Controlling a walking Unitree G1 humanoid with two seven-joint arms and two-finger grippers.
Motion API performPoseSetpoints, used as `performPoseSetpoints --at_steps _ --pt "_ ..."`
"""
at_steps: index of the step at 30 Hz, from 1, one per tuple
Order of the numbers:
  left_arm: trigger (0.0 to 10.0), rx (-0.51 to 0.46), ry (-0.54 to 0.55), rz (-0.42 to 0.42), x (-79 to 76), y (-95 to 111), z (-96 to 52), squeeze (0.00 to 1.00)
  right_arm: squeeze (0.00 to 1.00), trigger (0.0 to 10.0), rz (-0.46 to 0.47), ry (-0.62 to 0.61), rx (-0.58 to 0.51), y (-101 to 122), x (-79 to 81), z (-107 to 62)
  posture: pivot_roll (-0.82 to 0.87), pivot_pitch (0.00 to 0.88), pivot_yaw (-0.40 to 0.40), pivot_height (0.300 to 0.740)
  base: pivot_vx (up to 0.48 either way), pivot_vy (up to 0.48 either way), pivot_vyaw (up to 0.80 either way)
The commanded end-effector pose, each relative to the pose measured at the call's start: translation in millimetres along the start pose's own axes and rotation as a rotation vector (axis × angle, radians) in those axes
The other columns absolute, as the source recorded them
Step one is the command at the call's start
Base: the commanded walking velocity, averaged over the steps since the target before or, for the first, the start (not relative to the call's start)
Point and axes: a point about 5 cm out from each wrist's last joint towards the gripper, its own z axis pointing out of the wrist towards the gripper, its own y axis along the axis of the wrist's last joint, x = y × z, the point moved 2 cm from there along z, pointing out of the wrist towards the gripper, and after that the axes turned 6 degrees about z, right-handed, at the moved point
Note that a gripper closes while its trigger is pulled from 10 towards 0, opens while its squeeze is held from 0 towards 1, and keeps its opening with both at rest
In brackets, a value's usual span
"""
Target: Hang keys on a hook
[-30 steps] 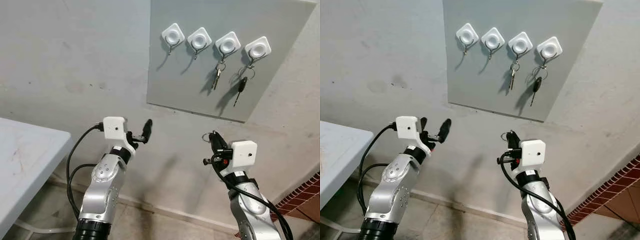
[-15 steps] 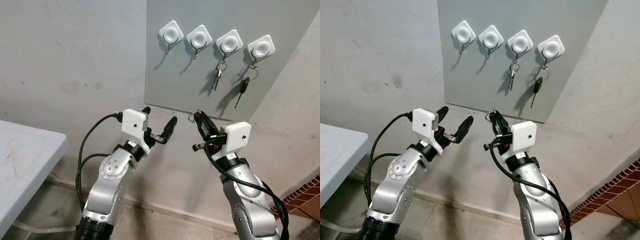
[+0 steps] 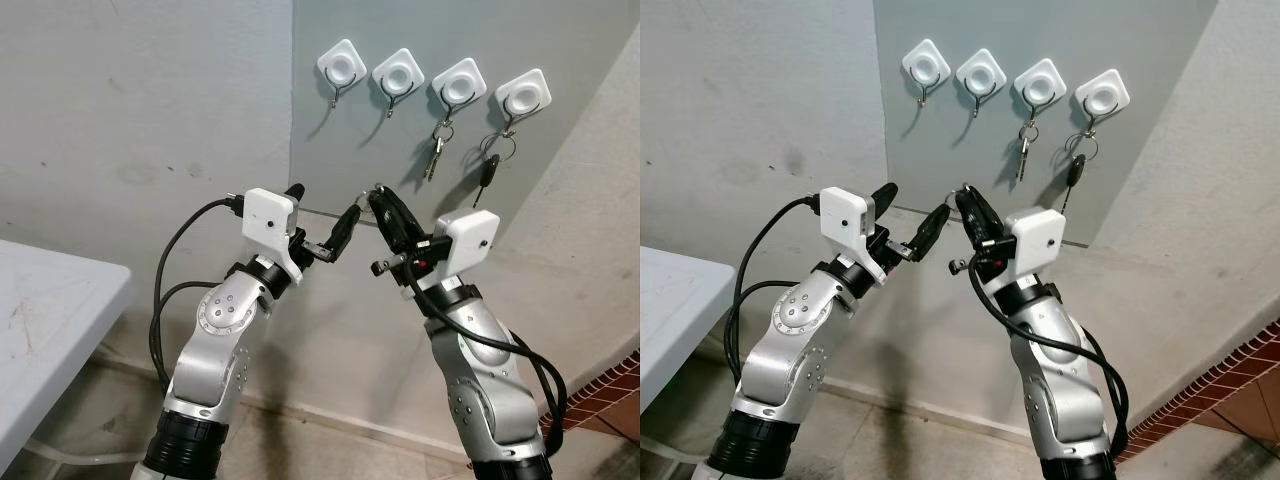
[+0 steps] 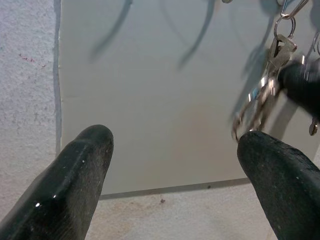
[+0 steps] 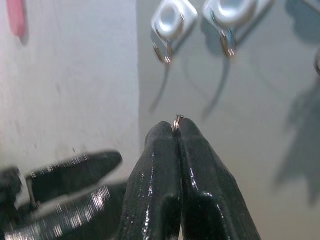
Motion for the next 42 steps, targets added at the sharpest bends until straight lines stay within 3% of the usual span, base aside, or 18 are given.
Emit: performPoseSetpoints --at_steps 1,24,42 --pt "10.0 -0.021 -0.021 0.011 -1.9 7.9 3.5 0.00 0.00 10.0 0.010 0.021 -0.031 8.4 2.5 4.6 -0.03 0.051 -0.049 0.740 0.000 0.000 0.00" --pt "10.0 -0.046 -0.057 -0.008 -12.1 17.0 7.2 0.00 0.00 10.0 0.074 -0.015 -0.183 41.6 -1.4 25.4 -0.02 0.043 -0.047 0.740 0.000 0.000 0.00" --pt "10.0 -0.047 -0.056 -0.029 -14.6 18.9 6.6 0.00 0.00 10.0 0.099 -0.047 -0.235 50.6 -3.4 38.9 -0.02 0.038 -0.052 0.740 0.000 0.000 0.00"
